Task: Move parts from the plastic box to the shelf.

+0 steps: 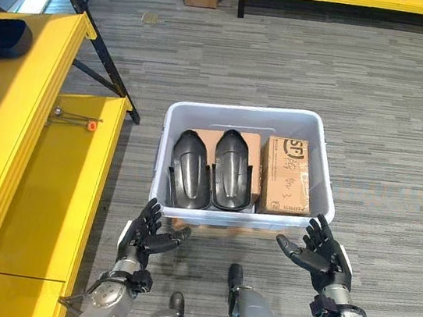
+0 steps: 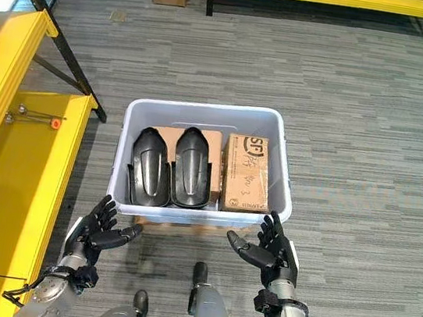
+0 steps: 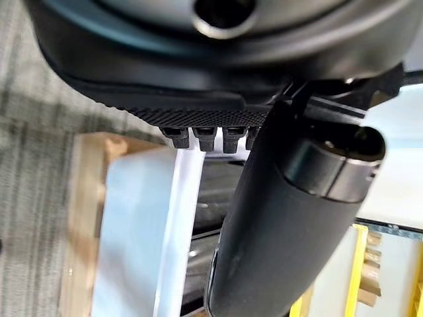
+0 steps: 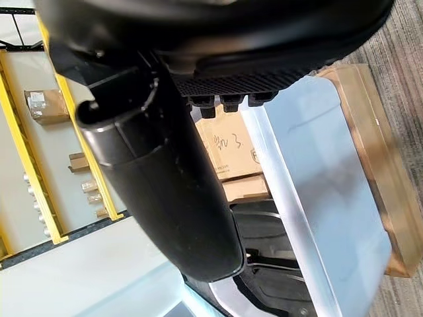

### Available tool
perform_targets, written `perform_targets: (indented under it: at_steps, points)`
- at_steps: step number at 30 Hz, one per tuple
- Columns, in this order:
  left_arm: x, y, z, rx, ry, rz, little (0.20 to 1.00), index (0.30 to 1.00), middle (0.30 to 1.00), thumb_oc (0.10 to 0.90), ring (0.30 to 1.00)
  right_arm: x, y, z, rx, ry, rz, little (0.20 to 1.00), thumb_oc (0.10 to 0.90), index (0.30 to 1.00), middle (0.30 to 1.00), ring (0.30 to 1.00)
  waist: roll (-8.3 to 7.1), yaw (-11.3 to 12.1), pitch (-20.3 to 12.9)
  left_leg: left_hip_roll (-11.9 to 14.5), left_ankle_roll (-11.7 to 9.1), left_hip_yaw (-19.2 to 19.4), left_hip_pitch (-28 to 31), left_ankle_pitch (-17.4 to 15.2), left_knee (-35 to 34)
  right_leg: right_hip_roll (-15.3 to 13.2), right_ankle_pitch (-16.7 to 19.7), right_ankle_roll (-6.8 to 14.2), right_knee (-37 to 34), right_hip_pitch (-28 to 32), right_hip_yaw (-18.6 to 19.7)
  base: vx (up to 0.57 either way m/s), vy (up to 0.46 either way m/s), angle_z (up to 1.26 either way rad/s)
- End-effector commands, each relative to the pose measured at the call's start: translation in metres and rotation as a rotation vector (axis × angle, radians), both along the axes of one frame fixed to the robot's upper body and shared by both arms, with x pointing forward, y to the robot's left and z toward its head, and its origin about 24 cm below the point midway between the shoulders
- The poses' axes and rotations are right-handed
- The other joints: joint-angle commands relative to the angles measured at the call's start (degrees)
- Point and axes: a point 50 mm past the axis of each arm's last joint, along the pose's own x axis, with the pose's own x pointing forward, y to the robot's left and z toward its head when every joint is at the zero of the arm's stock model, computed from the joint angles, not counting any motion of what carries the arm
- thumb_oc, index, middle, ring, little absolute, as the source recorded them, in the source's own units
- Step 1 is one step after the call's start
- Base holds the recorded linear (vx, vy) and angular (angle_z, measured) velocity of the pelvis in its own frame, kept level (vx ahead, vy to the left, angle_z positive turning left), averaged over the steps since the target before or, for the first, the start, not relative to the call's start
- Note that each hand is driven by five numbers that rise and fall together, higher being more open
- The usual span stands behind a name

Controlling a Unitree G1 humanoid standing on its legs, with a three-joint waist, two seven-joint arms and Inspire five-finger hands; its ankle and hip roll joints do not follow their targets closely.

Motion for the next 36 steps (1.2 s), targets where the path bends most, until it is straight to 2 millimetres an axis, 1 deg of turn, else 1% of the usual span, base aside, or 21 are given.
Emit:
perform_targets:
  at_steps: [1,5,10,11,15,17,18,20,21,22,23,25,27,28,30,31,32,33,34,35,36]
  points:
    - [0.005,0.008,0.031,0.010,-0.176,-0.007,1.000,1.000,1.000,0.900,1.000,0.013,0.001,0.053,-0.098,-0.276,0.051,1.000,0.900,1.000,1.000,1.000,0.00,-0.80,-2.94,1.22,-0.65,0.21,-0.57,-0.41,1.68,-4.68,-4.67,6.02,0.55,4.07,2.61,0.03,-0.008,0.02]
    - [0.006,0.007,0.033,0.009,-0.189,-0.008,1.000,1.000,1.000,0.900,1.000,0.017,-0.004,0.073,-0.233,-0.364,0.048,1.000,0.900,1.000,1.000,1.000,0.16,-0.87,-3.09,1.49,-0.62,0.65,0.51,-0.28,0.27,-4.57,-4.65,6.31,0.20,4.45,2.90,0.02,0.004,-0.01]
    - [0.005,0.005,0.032,-0.016,-0.194,-0.017,1.000,1.000,1.000,0.900,1.000,0.020,-0.012,0.105,-0.377,-0.495,0.042,1.000,0.900,1.000,1.000,1.000,0.13,-0.89,-3.53,1.76,-0.63,1.10,2.34,0.48,-2.76,-4.39,-3.91,6.86,-1.43,4.99,3.37,0.03,0.009,-0.02]
    - [0.005,0.005,0.032,-0.016,-0.194,-0.018,1.000,1.000,1.000,0.900,1.000,0.020,-0.012,0.105,-0.377,-0.496,0.042,1.000,0.900,1.000,1.000,1.000,0.14,-0.86,-3.49,1.77,-0.63,1.14,2.42,0.52,-2.85,-4.38,-3.88,6.86,-1.48,5.03,3.39,0.00,0.000,0.00]
    - [0.008,0.004,0.036,-0.012,-0.210,-0.049,1.000,1.000,1.000,0.900,1.000,0.035,-0.017,0.146,-0.539,-0.644,0.053,1.000,0.900,1.000,1.000,1.000,-0.07,-0.14,-3.44,1.98,-1.02,0.84,2.19,1.29,-3.85,-4.41,-3.82,7.00,-1.88,4.71,3.31,0.01,-0.020,-0.04]
    - [0.008,0.004,0.037,-0.012,-0.213,-0.054,1.000,1.000,1.000,0.900,1.000,0.039,-0.018,0.152,-0.571,-0.654,0.058,1.000,0.900,1.000,1.000,1.000,-0.06,0.06,-3.32,1.98,-1.16,0.73,2.11,1.43,-3.86,-4.38,-3.91,6.92,-1.83,4.65,3.23,0.00,-0.039,0.02]
    - [0.007,0.003,0.036,-0.008,-0.207,-0.064,1.000,1.000,1.000,0.900,1.000,0.046,-0.017,0.161,-0.637,-0.674,0.074,1.000,0.900,1.000,1.000,1.000,-0.01,0.54,-3.19,2.15,-1.38,0.55,2.30,1.74,-4.36,-4.23,-4.07,6.76,-1.72,4.64,3.19,0.01,-0.054,0.04]
    - [0.005,0.003,0.035,-0.002,-0.199,-0.086,1.000,1.000,1.000,0.900,1.000,0.057,-0.020,0.172,-0.735,-0.672,0.105,1.000,0.900,1.000,1.000,1.000,0.20,1.27,-3.09,2.42,-1.86,0.23,2.78,2.65,-5.55,-4.04,-4.28,6.53,-2.07,4.90,2.84,0.00,-0.067,0.06]
    - [0.005,0.003,0.035,-0.003,-0.200,-0.084,1.000,1.000,1.000,0.900,1.000,0.058,-0.019,0.173,-0.736,-0.673,0.106,1.000,0.900,1.000,1.000,1.000,0.26,1.14,-3.02,2.45,-1.88,0.20,2.86,2.71,-5.67,-4.02,-4.27,6.51,-2.11,4.97,2.80,-0.02,-0.081,0.09]
    - [0.004,0.001,0.035,-0.002,-0.195,-0.109,1.000,1.000,1.000,0.900,1.000,0.067,-0.021,0.183,-0.800,-0.675,0.126,1.000,0.900,1.000,1.000,1.000,0.43,1.93,-2.93,2.74,-2.46,-0.16,2.76,3.75,-6.32,-3.92,-4.47,6.23,-2.25,4.94,2.48,-0.02,-0.053,0.10]
    - [0.004,0.001,0.035,-0.003,-0.196,-0.108,1.000,1.000,1.000,0.900,1.000,0.067,-0.020,0.183,-0.800,-0.677,0.127,1.000,0.900,1.000,1.000,1.000,0.48,1.81,-2.89,2.76,-2.48,-0.19,2.78,3.79,-6.40,-3.90,-4.47,6.21,-2.25,4.94,2.44,-0.02,-0.111,0.07]
    - [0.003,-0.003,0.034,-0.002,-0.181,-0.162,1.000,1.000,1.000,0.900,1.000,0.082,-0.020,0.195,-0.917,-0.657,0.180,1.000,0.900,1.000,1.000,1.000,0.99,2.92,-2.92,3.78,-3.18,-0.85,3.24,5.33,-7.74,-3.43,-5.15,5.48,-2.33,5.30,1.53,0.01,-0.143,0.13]
    - [0.002,-0.005,0.033,-0.003,-0.174,-0.187,1.000,1.000,1.000,0.900,1.000,0.091,-0.021,0.202,-0.994,-0.641,0.197,1.000,0.900,1.000,1.000,1.000,1.26,3.34,-2.98,4.37,-3.48,-1.09,3.65,6.08,-8.51,-3.14,-5.56,5.09,-2.31,5.58,1.03,0.00,-0.136,0.22]
    - [0.003,-0.005,0.037,0.003,-0.185,-0.205,1.000,1.000,1.000,0.900,1.000,0.102,-0.020,0.211,-1.102,-0.631,0.198,1.000,0.900,1.000,1.000,1.000,1.69,3.79,-3.04,4.81,-3.78,-1.25,3.83,6.84,-8.94,-2.91,-5.99,4.70,-2.16,5.58,0.74,-0.01,-0.136,0.10]
    - [0.005,-0.005,0.039,0.008,-0.193,-0.208,1.000,1.000,1.000,0.900,1.000,0.106,-0.018,0.214,-1.117,-0.629,0.206,1.000,0.900,1.000,1.000,1.000,1.98,3.78,-2.99,4.97,-3.92,-1.38,3.85,7.17,-8.91,-2.74,-6.36,4.36,-1.95,5.53,0.57,-0.01,-0.102,0.02]
    - [0.007,-0.004,0.043,0.024,-0.209,-0.211,1.000,1.000,1.000,0.900,1.000,0.115,-0.015,0.215,-1.149,-0.612,0.216,1.000,0.900,1.000,1.000,1.000,2.64,4.36,-2.86,5.05,-4.18,-1.72,3.67,8.23,-8.44,-2.64,-7.05,3.82,-1.45,5.57,0.46,-0.02,-0.073,0.07]
    - [0.007,-0.004,0.043,0.023,-0.210,-0.209,1.000,1.000,1.000,0.900,1.000,0.115,-0.014,0.216,-1.150,-0.614,0.218,1.000,0.900,1.000,1.000,1.000,2.67,4.17,-2.80,5.04,-4.20,-1.78,3.65,8.24,-8.43,-2.66,-7.10,3.81,-1.39,5.57,0.41,-0.02,-0.103,0.14]
    - [0.007,-0.004,0.044,0.024,-0.215,-0.209,1.000,1.000,1.000,0.900,1.000,0.119,-0.011,0.218,-1.171,-0.609,0.229,1.000,0.900,1.000,1.000,1.000,3.02,4.46,-2.69,4.90,-4.47,-2.07,3.43,9.15,-7.81,-2.70,-7.56,3.31,-1.03,5.73,0.27,-0.02,-0.051,0.20]
    - [0.007,-0.004,0.045,0.024,-0.221,-0.213,1.000,1.000,1.000,0.900,1.000,0.123,-0.008,0.221,-1.195,-0.602,0.243,1.000,0.900,1.000,1.000,1.000,3.64,4.89,-2.31,4.29,-5.23,-2.88,2.07,12.66,-4.52,-2.65,-8.40,2.22,-1.33,6.79,0.38,-0.07,-0.104,0.18]
    - [0.009,-0.005,0.047,0.021,-0.234,-0.216,1.000,1.000,1.000,0.900,1.000,0.128,-0.006,0.227,-1.214,-0.612,0.240,1.000,0.900,1.000,1.000,1.000,2.86,6.47,-0.99,0.97,-5.56,-6.98,-2.92,16.51,3.45,-3.96,-8.73,0.96,-1.32,7.47,0.25,-0.06,-0.072,0.08]
    - [0.009,-0.005,0.047,0.020,-0.234,-0.216,1.000,1.000,1.000,0.900,1.000,0.128,-0.006,0.227,-1.214,-0.612,0.240,1.000,0.900,1.000,1.000,1.000,2.86,6.43,-1.01,0.95,-5.56,-7.01,-2.97,16.51,3.47,-3.97,-8.74,0.96,-1.32,7.45,0.22,-0.02,-0.082,0.24]
